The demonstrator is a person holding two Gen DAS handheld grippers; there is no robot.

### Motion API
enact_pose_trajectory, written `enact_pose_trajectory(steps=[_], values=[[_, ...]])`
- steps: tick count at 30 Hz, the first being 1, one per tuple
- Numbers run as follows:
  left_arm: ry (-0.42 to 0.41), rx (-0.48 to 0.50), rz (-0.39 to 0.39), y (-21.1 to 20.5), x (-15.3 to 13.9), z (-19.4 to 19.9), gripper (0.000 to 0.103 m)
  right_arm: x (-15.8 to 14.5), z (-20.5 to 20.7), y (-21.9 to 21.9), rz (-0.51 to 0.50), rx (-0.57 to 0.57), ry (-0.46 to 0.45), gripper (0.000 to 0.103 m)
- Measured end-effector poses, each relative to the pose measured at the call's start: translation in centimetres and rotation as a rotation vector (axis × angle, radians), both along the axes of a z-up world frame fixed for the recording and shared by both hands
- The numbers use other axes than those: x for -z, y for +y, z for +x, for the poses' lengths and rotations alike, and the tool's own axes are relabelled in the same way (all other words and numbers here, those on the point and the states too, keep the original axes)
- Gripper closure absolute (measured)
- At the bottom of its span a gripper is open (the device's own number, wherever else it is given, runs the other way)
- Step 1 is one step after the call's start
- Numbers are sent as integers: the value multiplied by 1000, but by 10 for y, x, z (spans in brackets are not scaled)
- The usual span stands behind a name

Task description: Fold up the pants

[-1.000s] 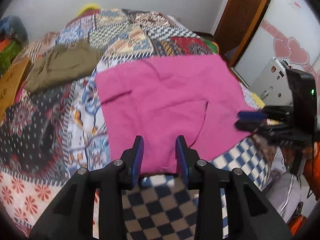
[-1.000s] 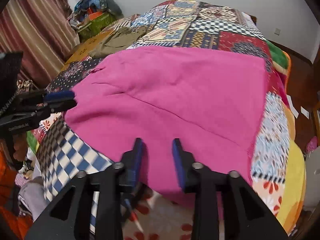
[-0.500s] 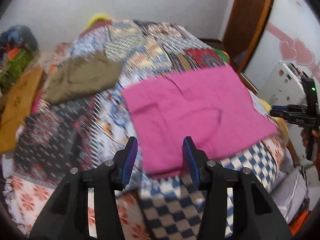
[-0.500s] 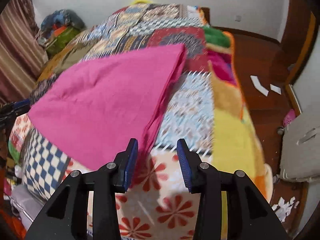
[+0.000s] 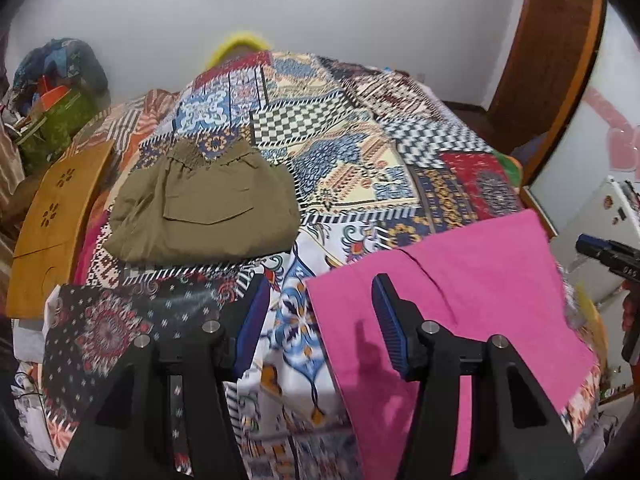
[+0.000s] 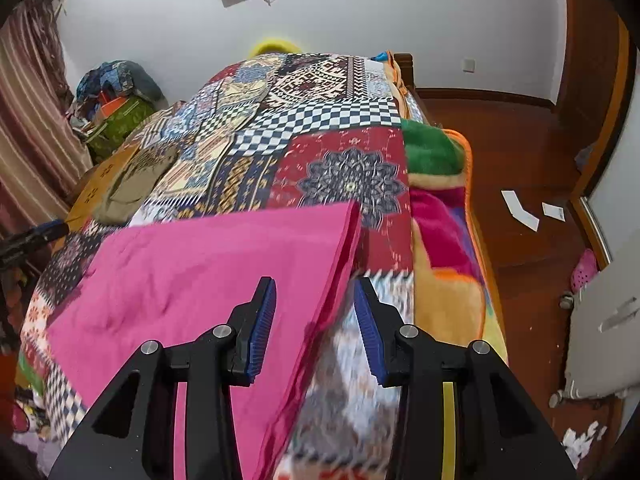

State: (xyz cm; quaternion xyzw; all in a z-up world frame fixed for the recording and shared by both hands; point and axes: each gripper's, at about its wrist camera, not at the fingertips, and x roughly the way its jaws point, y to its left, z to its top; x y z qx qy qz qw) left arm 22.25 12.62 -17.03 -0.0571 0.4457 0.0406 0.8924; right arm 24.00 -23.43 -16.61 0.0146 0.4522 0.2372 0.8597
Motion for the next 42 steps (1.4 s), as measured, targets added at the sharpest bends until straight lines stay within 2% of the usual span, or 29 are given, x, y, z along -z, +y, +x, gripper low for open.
enact_pose_trajectory(steps=[5, 11, 15, 18, 21, 23, 25, 27, 29, 30, 31, 32, 36, 37, 38, 42], values=[[53, -19, -36, 12, 31, 31, 50, 12, 38, 5, 0, 7, 19, 66], [113, 13, -87, 11, 61, 43, 50, 39, 67, 10, 15, 13, 88, 66], [123, 37, -110, 6, 70, 46, 50, 51, 76, 13, 11, 13, 123, 66], [135, 59, -151, 2, 74, 47, 50, 59, 79, 14, 25, 4, 154, 61], [150, 64, -121, -5, 79, 48, 48, 65, 79, 14, 25, -1, 168, 61], [160, 51, -128, -4, 83, 48, 45, 67, 77, 13, 34, -2, 166, 61], [151, 30, -153, 1, 83, 46, 43, 68, 78, 13, 37, -13, 161, 61], [160, 20, -210, 8, 85, 46, 43, 66, 74, 15, 39, -36, 151, 61], [169, 20, -242, 10, 87, 48, 43, 66, 72, 17, 38, -46, 135, 69], [171, 23, -245, 10, 87, 49, 43, 66, 71, 17, 44, -55, 135, 79], [169, 29, -252, 10, 87, 50, 47, 66, 71, 18, 54, -58, 137, 88], [163, 38, -267, 9, 86, 50, 55, 65, 71, 17, 68, -53, 132, 91], [123, 54, -328, 10, 78, 52, 59, 58, 70, 18, 98, -35, 88, 95], [115, 53, -325, 11, 77, 52, 65, 55, 70, 18, 103, -33, 77, 95], [107, 48, -317, 11, 75, 51, 76, 52, 70, 18, 104, -33, 67, 96], [86, 53, -314, 10, 69, 48, 96, 38, 67, 19, 92, -31, -6, 98]])
